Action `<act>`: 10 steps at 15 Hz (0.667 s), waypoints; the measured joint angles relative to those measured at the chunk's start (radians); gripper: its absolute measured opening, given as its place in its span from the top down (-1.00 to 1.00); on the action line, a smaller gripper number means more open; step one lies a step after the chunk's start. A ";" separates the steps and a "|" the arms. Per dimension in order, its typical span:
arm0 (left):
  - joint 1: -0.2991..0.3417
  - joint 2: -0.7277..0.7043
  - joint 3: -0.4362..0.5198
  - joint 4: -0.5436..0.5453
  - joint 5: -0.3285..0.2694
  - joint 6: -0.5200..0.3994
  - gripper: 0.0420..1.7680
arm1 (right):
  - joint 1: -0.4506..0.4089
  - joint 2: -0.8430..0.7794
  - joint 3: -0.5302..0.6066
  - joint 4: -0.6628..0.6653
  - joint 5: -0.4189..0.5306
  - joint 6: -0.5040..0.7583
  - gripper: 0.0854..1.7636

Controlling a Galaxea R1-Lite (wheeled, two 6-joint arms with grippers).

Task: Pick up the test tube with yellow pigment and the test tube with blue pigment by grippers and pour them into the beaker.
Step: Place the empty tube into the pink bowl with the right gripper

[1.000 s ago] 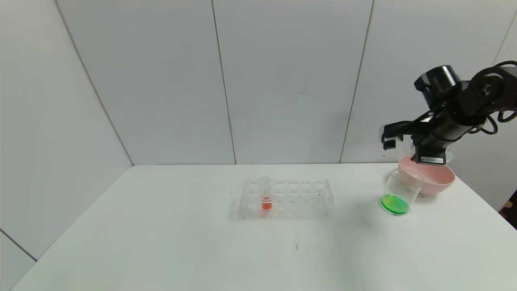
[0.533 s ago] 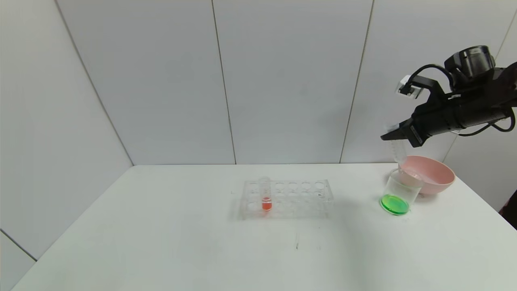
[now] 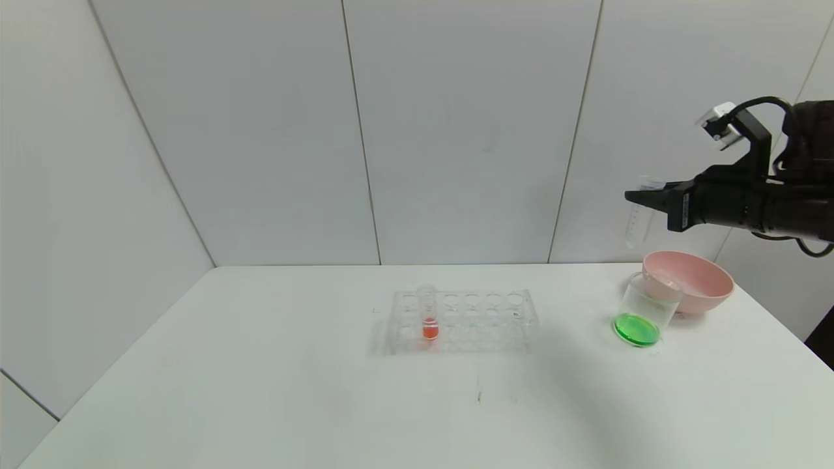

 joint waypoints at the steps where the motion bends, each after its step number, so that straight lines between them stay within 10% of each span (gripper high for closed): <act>1: 0.000 0.000 0.000 0.000 0.000 0.000 -1.00 | -0.007 -0.041 0.093 -0.084 0.000 0.030 0.50; 5: -0.001 0.000 0.000 0.000 0.000 0.000 -1.00 | -0.057 -0.157 0.324 -0.283 -0.005 0.079 0.50; 10: 0.000 0.000 0.000 0.000 0.000 0.000 -1.00 | -0.137 -0.135 0.328 -0.316 -0.009 0.080 0.50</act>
